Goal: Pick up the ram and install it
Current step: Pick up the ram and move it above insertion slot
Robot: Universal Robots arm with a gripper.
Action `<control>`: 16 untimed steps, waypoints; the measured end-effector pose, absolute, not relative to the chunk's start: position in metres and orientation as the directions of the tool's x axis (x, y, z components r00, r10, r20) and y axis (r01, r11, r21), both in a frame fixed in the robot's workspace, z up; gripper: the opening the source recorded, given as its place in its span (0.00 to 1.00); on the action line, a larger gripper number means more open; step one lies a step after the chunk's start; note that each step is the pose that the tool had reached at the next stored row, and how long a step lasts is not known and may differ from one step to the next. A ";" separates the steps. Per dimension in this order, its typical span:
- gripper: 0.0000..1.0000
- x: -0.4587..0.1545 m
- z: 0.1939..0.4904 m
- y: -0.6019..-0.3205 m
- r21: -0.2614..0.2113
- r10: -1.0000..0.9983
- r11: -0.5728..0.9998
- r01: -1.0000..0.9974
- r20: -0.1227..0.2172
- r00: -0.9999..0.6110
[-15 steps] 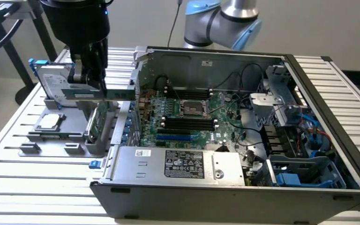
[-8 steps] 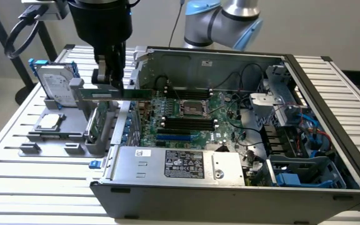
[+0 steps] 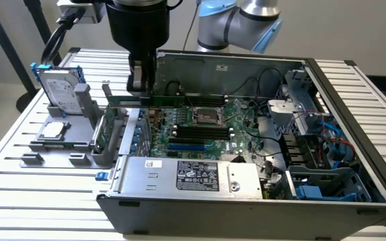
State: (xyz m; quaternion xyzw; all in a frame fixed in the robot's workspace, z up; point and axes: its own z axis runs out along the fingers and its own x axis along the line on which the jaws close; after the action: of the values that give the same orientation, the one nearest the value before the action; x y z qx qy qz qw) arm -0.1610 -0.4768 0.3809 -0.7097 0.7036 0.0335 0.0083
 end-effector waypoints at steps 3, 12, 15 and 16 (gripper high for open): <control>0.14 -0.147 0.380 -0.477 0.035 -0.998 -0.010 -0.999 -0.059 0.008; 0.14 -0.107 0.377 -0.477 0.035 -0.998 -0.010 -0.999 -0.059 0.007; 0.14 -0.093 0.372 -0.475 0.035 -0.998 -0.010 -0.999 -0.059 0.008; 0.14 -0.088 0.370 -0.474 0.035 -0.998 -0.010 -0.999 -0.059 0.007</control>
State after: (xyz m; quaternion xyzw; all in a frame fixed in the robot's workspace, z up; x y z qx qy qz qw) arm -0.0882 -0.4741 0.3702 -0.7097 0.7037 0.0333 0.0081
